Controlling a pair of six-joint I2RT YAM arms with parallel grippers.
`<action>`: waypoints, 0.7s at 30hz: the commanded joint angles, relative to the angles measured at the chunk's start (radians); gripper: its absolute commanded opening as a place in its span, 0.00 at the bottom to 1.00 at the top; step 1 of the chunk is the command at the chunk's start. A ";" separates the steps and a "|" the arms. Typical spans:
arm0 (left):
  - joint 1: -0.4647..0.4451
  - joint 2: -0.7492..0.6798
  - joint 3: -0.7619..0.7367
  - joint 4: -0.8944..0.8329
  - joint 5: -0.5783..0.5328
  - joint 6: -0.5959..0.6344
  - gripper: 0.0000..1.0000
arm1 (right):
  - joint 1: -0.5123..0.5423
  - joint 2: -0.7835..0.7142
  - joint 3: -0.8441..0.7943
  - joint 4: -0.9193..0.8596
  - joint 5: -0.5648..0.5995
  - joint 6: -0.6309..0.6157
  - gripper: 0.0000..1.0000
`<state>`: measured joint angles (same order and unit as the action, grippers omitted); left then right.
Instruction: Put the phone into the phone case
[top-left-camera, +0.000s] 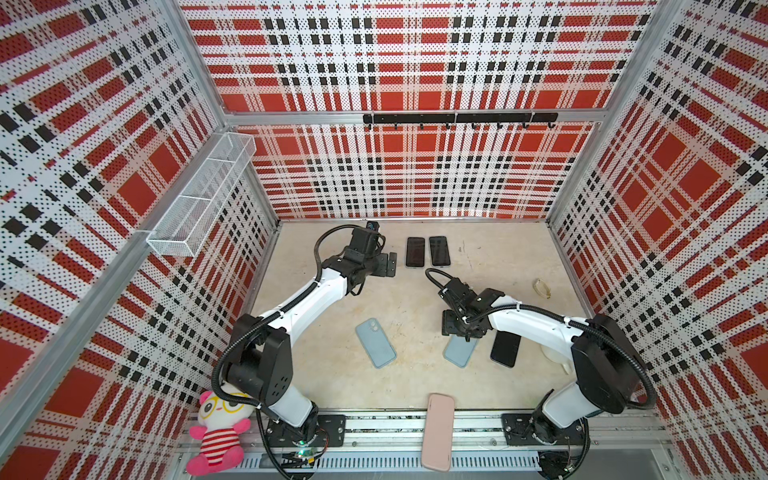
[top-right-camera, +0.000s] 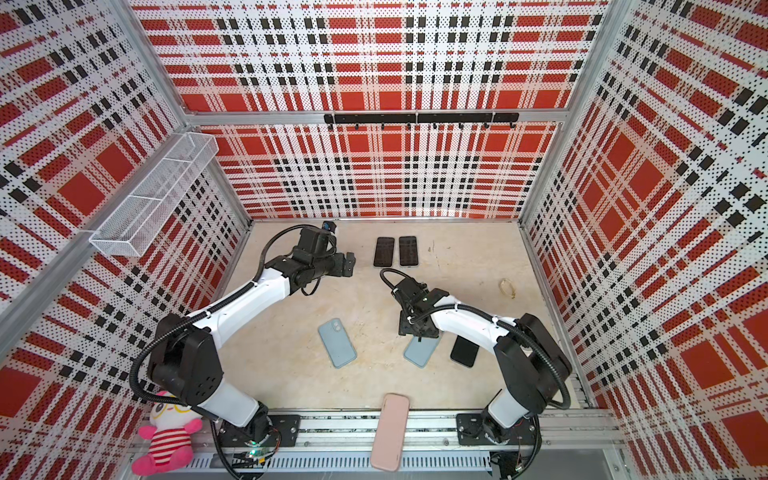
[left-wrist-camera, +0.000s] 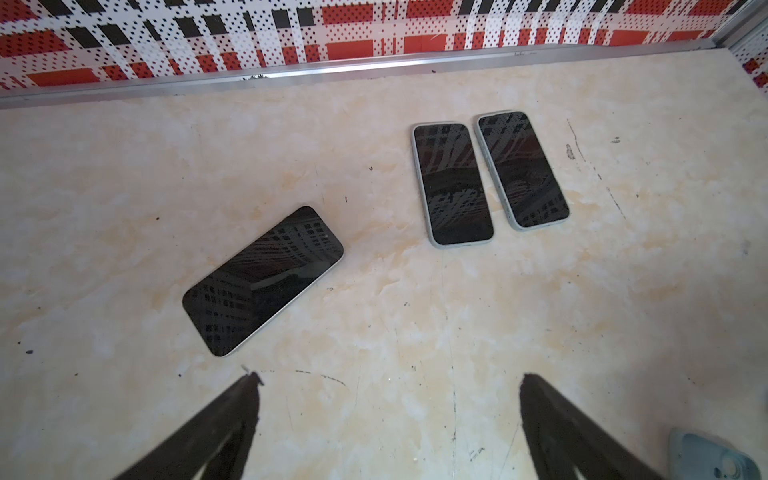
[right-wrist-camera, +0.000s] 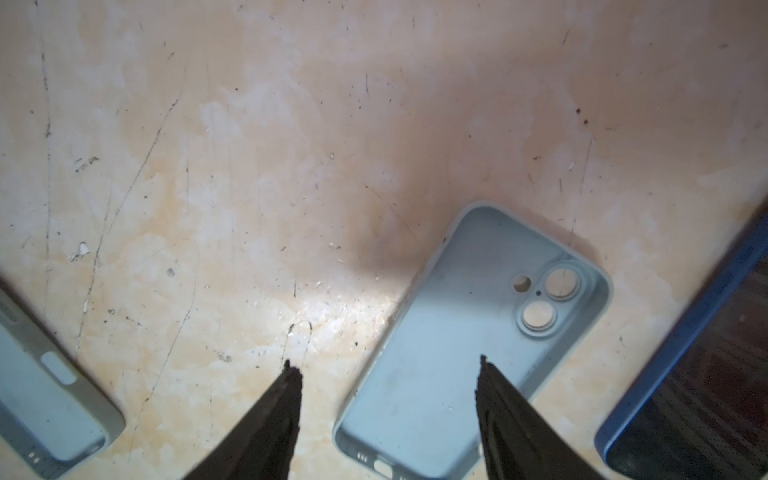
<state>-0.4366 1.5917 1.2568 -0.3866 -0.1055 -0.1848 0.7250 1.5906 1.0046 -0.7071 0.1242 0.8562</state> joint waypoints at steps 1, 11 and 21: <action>0.011 -0.029 -0.016 0.019 0.011 0.011 1.00 | 0.011 0.053 0.030 0.026 0.005 0.018 0.68; 0.016 -0.022 -0.014 0.019 0.029 0.006 1.00 | 0.028 0.152 0.068 -0.020 0.030 0.016 0.65; 0.029 -0.016 -0.014 0.019 0.028 0.005 1.00 | 0.029 0.178 0.082 -0.013 0.021 -0.002 0.34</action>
<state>-0.4221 1.5887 1.2564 -0.3817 -0.0856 -0.1848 0.7464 1.7634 1.0664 -0.7082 0.1318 0.8501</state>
